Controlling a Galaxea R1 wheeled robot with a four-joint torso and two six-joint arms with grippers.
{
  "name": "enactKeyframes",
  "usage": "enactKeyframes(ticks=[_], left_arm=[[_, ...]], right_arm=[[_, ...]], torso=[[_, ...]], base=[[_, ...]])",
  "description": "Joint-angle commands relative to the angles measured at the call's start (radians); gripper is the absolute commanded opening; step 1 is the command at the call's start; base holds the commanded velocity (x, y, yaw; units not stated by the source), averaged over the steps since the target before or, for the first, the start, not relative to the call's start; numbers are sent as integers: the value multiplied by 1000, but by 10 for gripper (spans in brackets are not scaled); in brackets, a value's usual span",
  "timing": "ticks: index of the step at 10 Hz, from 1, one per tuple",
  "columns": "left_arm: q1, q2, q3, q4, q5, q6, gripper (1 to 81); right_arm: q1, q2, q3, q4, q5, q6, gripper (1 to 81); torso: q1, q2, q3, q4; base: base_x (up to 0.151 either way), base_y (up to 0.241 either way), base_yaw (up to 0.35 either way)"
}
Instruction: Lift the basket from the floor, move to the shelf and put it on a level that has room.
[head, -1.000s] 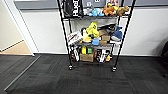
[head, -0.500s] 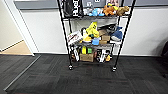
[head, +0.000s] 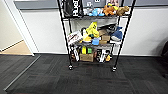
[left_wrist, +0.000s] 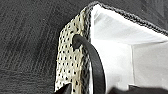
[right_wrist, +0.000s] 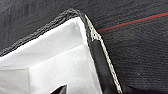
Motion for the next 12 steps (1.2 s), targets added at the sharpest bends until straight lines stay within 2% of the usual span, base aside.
enactKeyframes(ticks=[1,4,5,12], left_arm=[[-98,1,-14,-6,51,-1,811],[-99,4,-14,-6,51,-1,811],[-98,4,-13,-8,50,-1,10],[-89,-5,-8,-5,51,-1,10]], right_arm=[[114,-11,1,21,-41,2,811],[111,-12,4,21,-41,2,811],[108,-12,5,21,-38,2,811],[103,-15,13,21,-38,2,811]], torso=[[0,0,0,0],[0,0,0,0],[0,0,0,0],[0,0,0,0]], base=[[0,0,0],[0,0,0],[0,0,0],[0,0,0]])
